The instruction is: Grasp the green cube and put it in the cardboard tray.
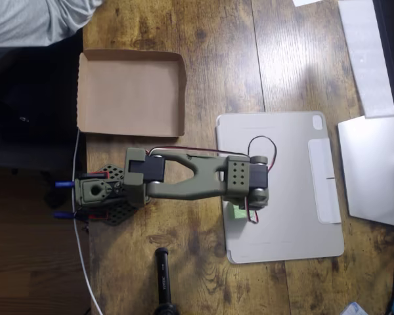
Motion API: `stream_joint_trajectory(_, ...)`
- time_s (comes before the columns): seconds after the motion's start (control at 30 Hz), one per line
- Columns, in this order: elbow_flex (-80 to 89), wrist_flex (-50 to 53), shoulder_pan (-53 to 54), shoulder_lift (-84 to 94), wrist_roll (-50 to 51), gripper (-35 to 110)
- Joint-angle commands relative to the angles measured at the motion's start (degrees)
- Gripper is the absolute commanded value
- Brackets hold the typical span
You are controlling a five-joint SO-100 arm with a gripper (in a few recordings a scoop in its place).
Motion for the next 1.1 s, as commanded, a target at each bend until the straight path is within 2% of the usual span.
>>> stream_joint_trajectory(0.0,0.53,-0.62,0.53,0.79,-1.23,11)
stream_joint_trajectory(0.2,3.16,-3.6,1.67,0.7,-2.11,22)
stream_joint_trajectory(0.5,4.83,-4.13,1.85,0.44,-2.37,31)
stream_joint_trajectory(1.07,14.59,-12.3,2.29,0.0,-4.22,31)
